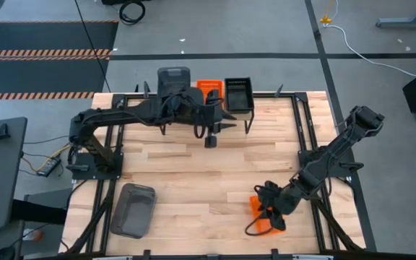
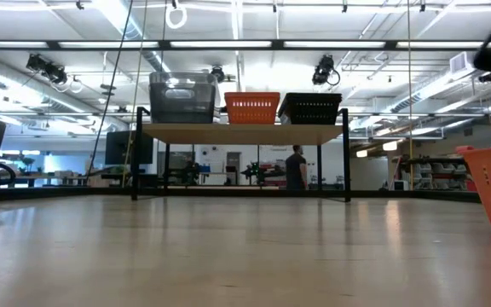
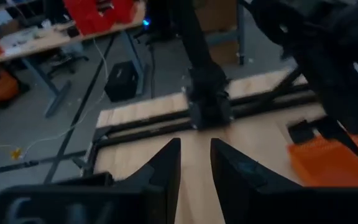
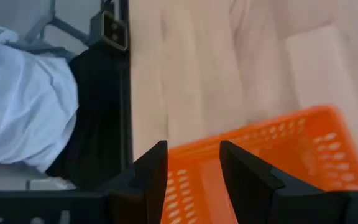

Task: Stack baskets on shelf by color
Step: Stack the orange basket on top of the orange basket on the shelf

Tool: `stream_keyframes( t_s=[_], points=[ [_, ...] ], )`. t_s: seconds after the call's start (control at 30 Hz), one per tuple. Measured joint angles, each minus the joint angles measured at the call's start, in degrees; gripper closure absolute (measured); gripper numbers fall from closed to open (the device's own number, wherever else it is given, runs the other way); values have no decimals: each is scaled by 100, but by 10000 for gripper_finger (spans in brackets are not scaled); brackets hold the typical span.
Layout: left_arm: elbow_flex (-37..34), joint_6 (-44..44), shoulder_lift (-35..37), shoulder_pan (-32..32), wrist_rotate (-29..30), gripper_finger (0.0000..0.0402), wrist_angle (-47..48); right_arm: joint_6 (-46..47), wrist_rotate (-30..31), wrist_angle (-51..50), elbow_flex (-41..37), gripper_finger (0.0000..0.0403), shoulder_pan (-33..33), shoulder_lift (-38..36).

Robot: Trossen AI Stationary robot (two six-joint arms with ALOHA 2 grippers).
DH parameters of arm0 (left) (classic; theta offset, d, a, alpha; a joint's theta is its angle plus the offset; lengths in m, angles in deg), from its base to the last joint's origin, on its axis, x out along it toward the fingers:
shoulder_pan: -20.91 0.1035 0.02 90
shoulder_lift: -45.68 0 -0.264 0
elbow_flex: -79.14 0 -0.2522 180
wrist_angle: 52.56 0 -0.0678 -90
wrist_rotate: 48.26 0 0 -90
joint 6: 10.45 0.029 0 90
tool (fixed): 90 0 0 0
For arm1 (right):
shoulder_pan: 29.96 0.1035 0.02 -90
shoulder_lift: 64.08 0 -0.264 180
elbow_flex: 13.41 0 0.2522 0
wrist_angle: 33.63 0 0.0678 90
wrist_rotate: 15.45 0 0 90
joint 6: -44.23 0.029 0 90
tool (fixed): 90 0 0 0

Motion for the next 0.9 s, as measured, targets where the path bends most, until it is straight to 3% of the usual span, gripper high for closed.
stream_keyframes(
  t_s=[0.33,0.53,0.67,0.73,0.9],
  points=[
    [-9,24,285,-176,583,308,438,894,-80,-73,4,253,683,651],
    [-9,-60,620,-203,814,308,775,931,-38,-1308,0,253,377,973],
    [-9,-169,961,-256,1058,308,1257,610,-25,-1444,0,253,149,951],
    [-9,-175,1128,-288,1189,308,1482,310,130,-1486,0,253,18,950],
    [0,-210,1424,-400,1379,308,1745,-116,1234,-1964,2,253,-518,990]
  ],
)
